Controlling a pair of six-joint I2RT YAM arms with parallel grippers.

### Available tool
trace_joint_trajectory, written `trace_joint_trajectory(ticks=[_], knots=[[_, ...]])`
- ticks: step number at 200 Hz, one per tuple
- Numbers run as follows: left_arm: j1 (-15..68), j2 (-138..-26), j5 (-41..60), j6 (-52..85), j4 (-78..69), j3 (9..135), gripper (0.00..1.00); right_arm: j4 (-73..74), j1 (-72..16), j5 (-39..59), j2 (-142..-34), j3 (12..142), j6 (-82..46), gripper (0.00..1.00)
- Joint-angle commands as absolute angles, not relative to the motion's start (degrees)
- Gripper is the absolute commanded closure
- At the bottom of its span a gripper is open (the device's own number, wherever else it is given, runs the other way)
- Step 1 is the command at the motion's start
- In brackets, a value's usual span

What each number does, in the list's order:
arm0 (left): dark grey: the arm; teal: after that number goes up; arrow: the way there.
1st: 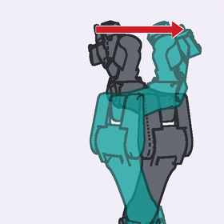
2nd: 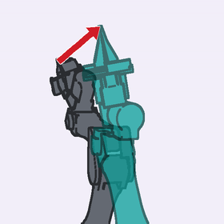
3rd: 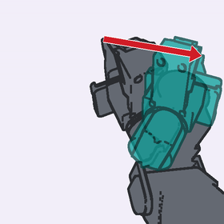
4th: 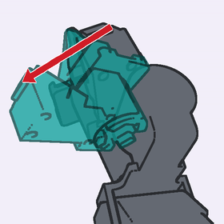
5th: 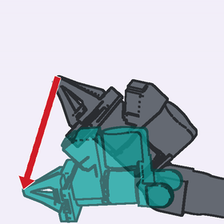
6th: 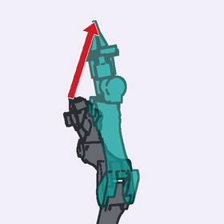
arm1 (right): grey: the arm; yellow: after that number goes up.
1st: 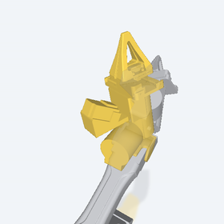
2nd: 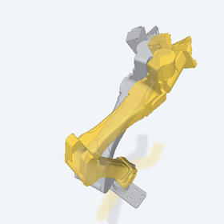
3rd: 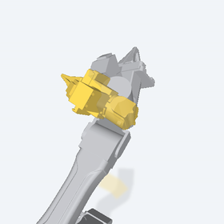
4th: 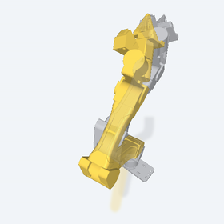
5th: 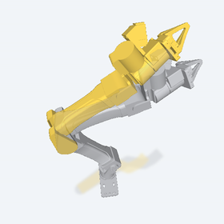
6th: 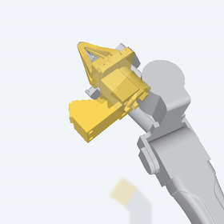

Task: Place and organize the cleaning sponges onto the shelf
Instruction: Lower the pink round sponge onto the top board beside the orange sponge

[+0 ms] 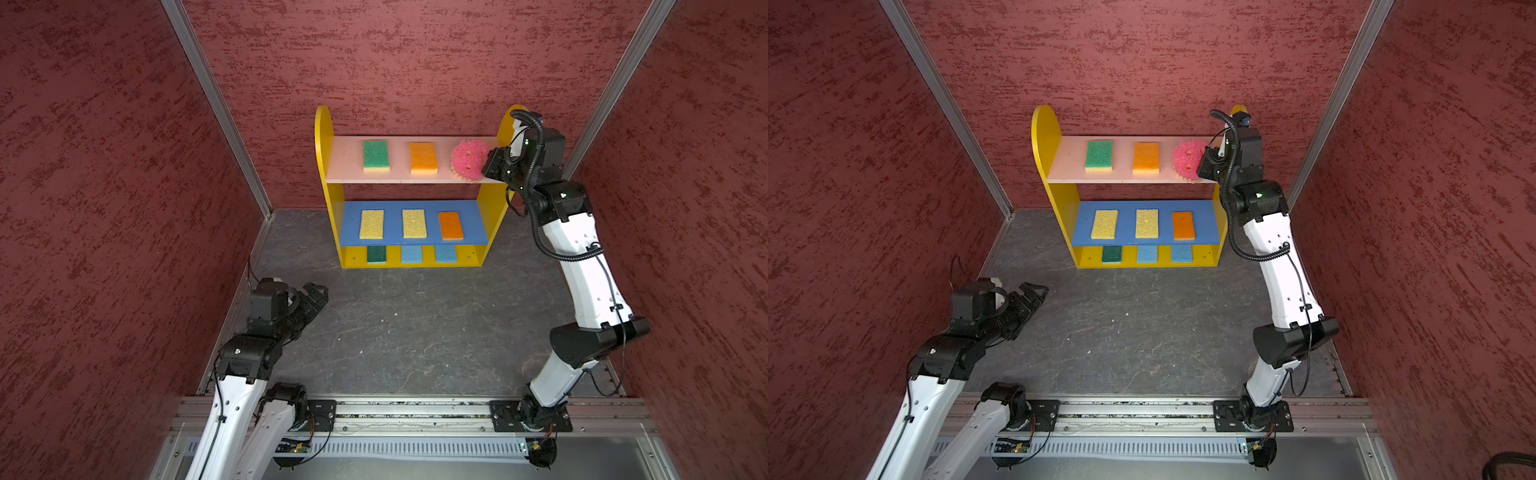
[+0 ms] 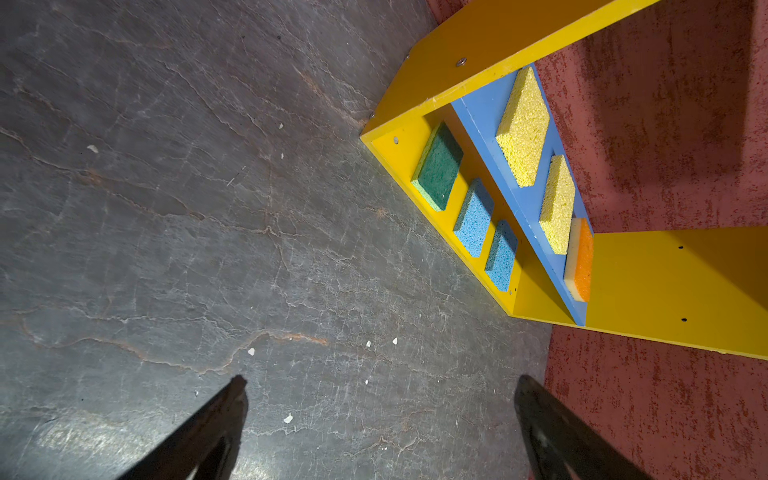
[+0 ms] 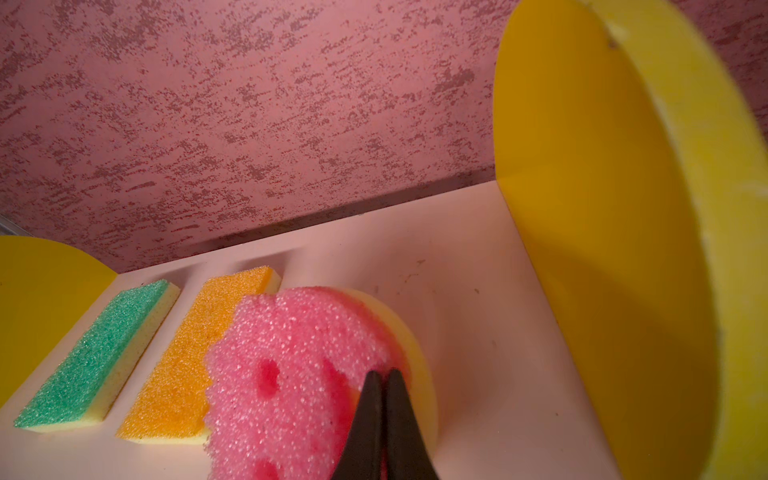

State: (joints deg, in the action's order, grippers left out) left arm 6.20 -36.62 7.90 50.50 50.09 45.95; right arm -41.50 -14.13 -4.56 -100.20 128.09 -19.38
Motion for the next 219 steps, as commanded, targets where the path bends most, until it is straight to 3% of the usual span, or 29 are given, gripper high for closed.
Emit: trace_joint_trajectory(ticks=[1, 208, 219], knots=[[5.5, -37.2, 9.0, 49.3, 49.0, 45.4, 0.0, -39.7, -13.3, -3.5, -101.5, 129.0, -21.0, 1.0], [4.9, -37.4, 9.5, 49.8, 48.4, 45.2, 0.0, -36.7, -11.5, -3.2, -106.1, 128.7, -25.3, 1.0], [4.9, -37.6, 9.6, 49.8, 48.0, 45.1, 0.0, -36.5, -11.5, -3.3, -106.0, 128.3, -25.3, 0.93]])
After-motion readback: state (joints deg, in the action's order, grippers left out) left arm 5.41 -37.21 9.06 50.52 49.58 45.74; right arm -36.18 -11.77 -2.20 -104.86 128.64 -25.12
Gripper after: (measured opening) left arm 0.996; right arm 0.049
